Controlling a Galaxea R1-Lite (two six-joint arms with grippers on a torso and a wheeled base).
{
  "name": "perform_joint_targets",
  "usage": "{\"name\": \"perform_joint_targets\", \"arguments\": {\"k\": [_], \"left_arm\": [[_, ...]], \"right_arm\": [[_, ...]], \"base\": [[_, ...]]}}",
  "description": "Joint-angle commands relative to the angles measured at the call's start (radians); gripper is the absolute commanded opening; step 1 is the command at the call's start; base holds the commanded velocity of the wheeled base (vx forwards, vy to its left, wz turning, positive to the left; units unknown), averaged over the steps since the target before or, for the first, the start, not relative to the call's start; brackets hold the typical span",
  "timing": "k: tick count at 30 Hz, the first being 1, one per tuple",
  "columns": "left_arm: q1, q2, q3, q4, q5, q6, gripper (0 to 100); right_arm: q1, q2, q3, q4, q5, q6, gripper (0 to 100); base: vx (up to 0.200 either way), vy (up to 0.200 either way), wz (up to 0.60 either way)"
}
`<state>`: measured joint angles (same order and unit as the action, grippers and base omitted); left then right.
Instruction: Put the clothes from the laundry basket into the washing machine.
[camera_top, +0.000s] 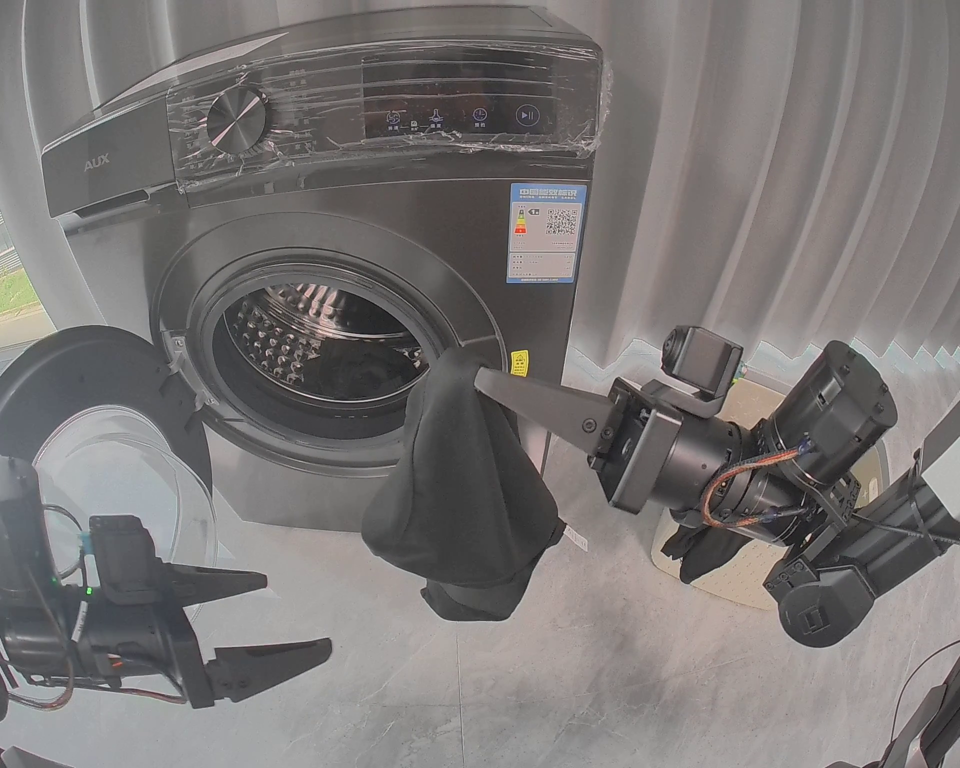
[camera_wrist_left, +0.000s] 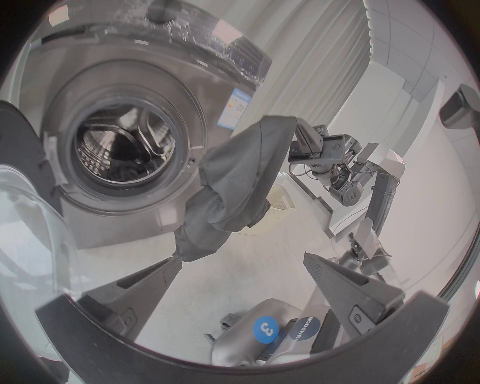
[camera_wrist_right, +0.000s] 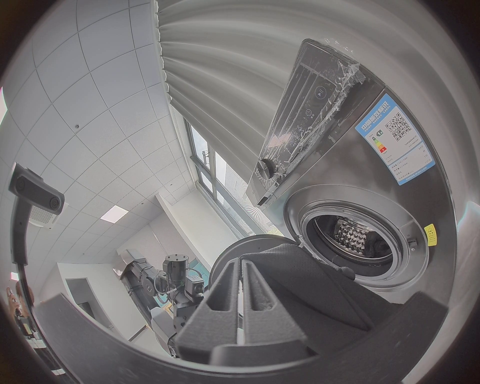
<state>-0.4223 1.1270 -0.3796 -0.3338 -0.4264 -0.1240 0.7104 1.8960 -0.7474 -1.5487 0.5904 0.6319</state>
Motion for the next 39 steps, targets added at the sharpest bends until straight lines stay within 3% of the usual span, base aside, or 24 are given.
{"name": "perform_joint_targets", "arguments": {"k": [1, 6, 11, 16, 18, 19, 21, 26, 30, 32, 33, 36, 39], "left_arm": [[-0.098, 0.185, -0.025, -0.065, 0.000, -0.057, 100], [-0.154, 0.255, -0.062, -0.129, 0.001, -0.135, 100], [-0.219, 0.295, -0.078, -0.163, 0.035, -0.183, 100], [-0.279, 0.324, -0.088, -0.168, 0.052, -0.266, 100], [-0.280, 0.326, -0.090, -0.168, 0.054, -0.270, 100], [-0.302, 0.352, -0.091, -0.179, 0.074, -0.298, 100], [-0.323, 0.367, -0.093, -0.194, 0.084, -0.313, 100], [-0.362, 0.453, -0.105, -0.297, 0.156, -0.408, 100], [-0.383, 0.528, -0.099, -0.390, 0.224, -0.417, 100], [-0.386, 0.534, -0.099, -0.396, 0.227, -0.417, 100], [-0.401, 0.559, -0.094, -0.419, 0.247, -0.431, 100], [-0.406, 0.594, -0.105, -0.427, 0.250, -0.459, 100], [-0.404, 0.634, -0.119, -0.450, 0.253, -0.468, 100]], "right_arm": [[-0.003, 0.008, -0.006, -0.001, 0.000, 0.000, 0], [-0.003, 0.008, -0.006, -0.002, -0.011, 0.000, 0], [-0.003, 0.008, -0.012, -0.001, -0.021, 0.000, 0], [-0.003, 0.008, -0.020, -0.002, -0.021, 0.000, 0], [-0.003, 0.008, -0.020, -0.002, -0.021, 0.000, 0], [-0.003, 0.006, -0.020, -0.002, -0.021, 0.000, 0], [-0.003, 0.005, -0.020, -0.002, -0.021, 0.000, 0], [-0.005, 0.003, -0.021, -0.002, -0.023, 0.000, 0], [-0.006, 0.002, -0.021, -0.002, -0.023, 0.000, 0], [-0.006, 0.002, -0.021, -0.002, -0.023, 0.000, 0], [-0.006, 0.000, -0.021, -0.002, -0.023, 0.000, 0], [-0.016, 0.002, -0.026, -0.002, -0.023, 0.000, 0], [-0.017, 0.000, -0.027, -0.002, -0.023, 0.000, 0]], "base": [[0.000, 0.000, 0.00], [0.000, 0.000, 0.00], [0.000, 0.000, 0.00], [0.000, 0.000, 0.00], [0.000, 0.000, 0.00], [0.000, 0.000, 0.00], [0.000, 0.000, 0.00], [0.000, 0.000, 0.00], [0.000, 0.000, 0.00], [0.000, 0.000, 0.00], [0.000, 0.000, 0.00], [0.000, 0.000, 0.00], [0.000, 0.000, 0.00]]}}
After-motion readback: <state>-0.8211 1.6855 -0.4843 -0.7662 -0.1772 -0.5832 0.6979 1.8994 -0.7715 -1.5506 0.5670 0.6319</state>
